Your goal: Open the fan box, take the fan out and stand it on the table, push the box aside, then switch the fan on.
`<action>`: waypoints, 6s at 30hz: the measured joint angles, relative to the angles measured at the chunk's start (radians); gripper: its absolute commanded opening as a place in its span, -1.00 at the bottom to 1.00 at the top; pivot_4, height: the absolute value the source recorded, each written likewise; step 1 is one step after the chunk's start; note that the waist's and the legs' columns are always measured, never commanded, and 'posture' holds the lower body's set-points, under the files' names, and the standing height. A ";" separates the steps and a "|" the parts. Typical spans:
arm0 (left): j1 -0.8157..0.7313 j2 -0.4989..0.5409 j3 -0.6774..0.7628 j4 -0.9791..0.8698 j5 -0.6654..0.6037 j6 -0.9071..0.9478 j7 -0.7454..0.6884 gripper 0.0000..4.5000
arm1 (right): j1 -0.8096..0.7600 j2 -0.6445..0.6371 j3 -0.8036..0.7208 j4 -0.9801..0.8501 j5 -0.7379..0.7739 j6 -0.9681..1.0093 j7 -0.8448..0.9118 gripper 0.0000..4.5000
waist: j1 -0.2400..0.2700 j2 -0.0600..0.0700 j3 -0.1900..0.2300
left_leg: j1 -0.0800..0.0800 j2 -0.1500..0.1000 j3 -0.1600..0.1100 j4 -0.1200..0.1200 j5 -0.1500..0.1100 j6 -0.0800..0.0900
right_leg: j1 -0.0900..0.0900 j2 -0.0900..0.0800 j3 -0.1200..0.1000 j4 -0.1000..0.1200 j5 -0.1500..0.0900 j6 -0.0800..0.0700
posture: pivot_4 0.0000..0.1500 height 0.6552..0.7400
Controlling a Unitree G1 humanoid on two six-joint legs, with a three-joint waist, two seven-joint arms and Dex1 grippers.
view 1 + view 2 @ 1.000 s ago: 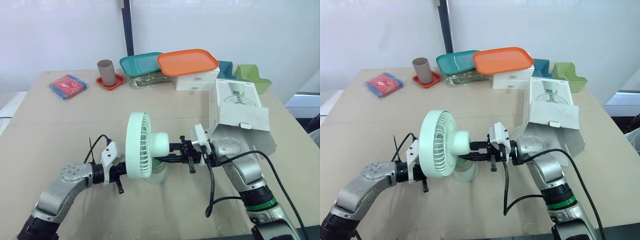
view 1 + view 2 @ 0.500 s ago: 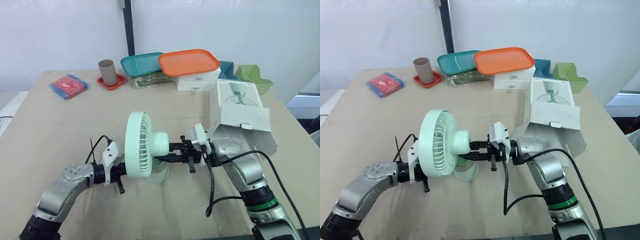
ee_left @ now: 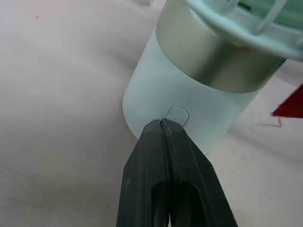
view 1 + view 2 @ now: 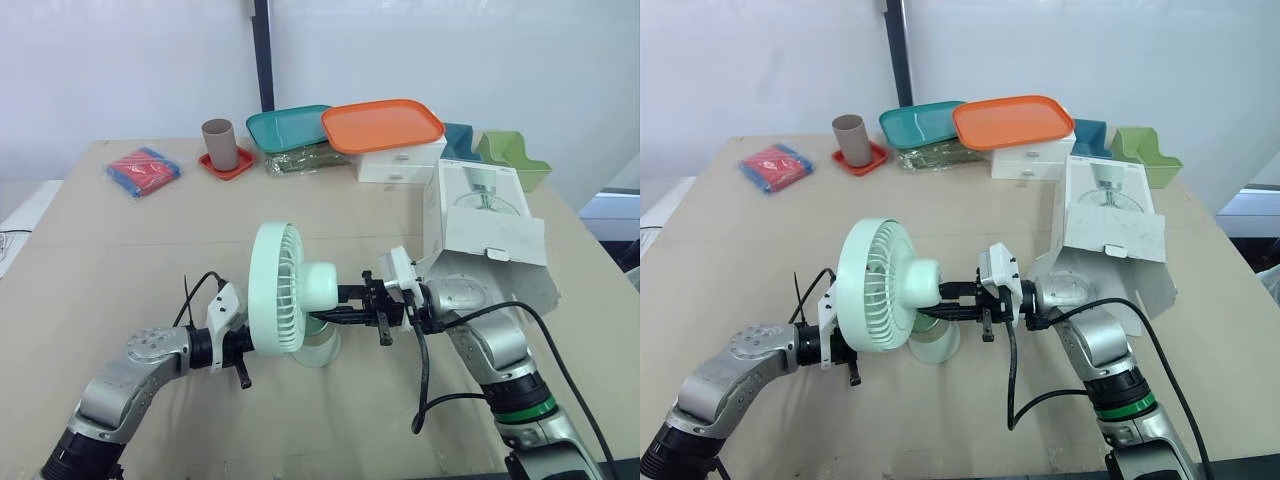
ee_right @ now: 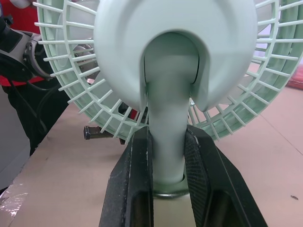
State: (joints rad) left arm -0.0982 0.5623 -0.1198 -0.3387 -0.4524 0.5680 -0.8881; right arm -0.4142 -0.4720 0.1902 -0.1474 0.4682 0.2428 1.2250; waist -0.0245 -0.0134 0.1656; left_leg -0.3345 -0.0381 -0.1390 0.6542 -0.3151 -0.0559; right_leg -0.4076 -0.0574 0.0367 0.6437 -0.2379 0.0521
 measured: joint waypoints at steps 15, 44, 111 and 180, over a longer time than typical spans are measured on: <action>-0.010 0.004 0.008 -0.026 -0.023 0.027 -0.017 -0.97 | 0.005 -0.004 -0.004 -0.006 0.000 0.002 -0.005 -0.84 | 0.001 0.000 0.000 | 0.000 0.000 0.000 0.000 0.000 0.000 | 0.000 0.000 0.000 0.000 0.000 0.000 | 1.00 1.00; -0.011 -0.001 0.005 -0.028 -0.023 0.029 -0.017 -0.97 | 0.036 -0.007 -0.024 -0.029 0.008 0.019 -0.013 -0.84 | 0.001 0.000 0.000 | 0.000 -0.001 -0.001 0.000 0.000 0.000 | 0.001 0.000 0.000 0.000 0.000 0.000 | 1.00 1.00; -0.026 -0.009 0.001 -0.031 -0.036 0.063 -0.021 -0.97 | 0.048 -0.020 -0.030 -0.046 0.019 0.042 -0.014 -0.84 | 0.002 0.000 0.000 | -0.001 -0.001 -0.001 0.001 0.000 0.000 | 0.001 0.000 0.000 0.000 0.000 0.000 | 1.00 1.00; -0.042 0.011 -0.008 0.044 -0.005 -0.040 -0.061 -0.97 | 0.046 -0.023 -0.027 -0.051 0.020 0.047 -0.026 -0.84 | 0.001 0.000 0.000 | 0.000 -0.001 0.000 0.001 0.000 0.000 | 0.000 0.000 0.000 0.001 0.000 0.000 | 1.00 1.00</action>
State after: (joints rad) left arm -0.1397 0.5732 -0.1281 -0.2945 -0.4574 0.5282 -0.9494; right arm -0.3685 -0.4953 0.1630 -0.1981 0.4878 0.2896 1.1991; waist -0.0239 -0.0133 0.1652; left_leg -0.3345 -0.0387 -0.1393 0.6549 -0.3151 -0.0560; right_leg -0.4073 -0.0576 0.0367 0.6444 -0.2379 0.0523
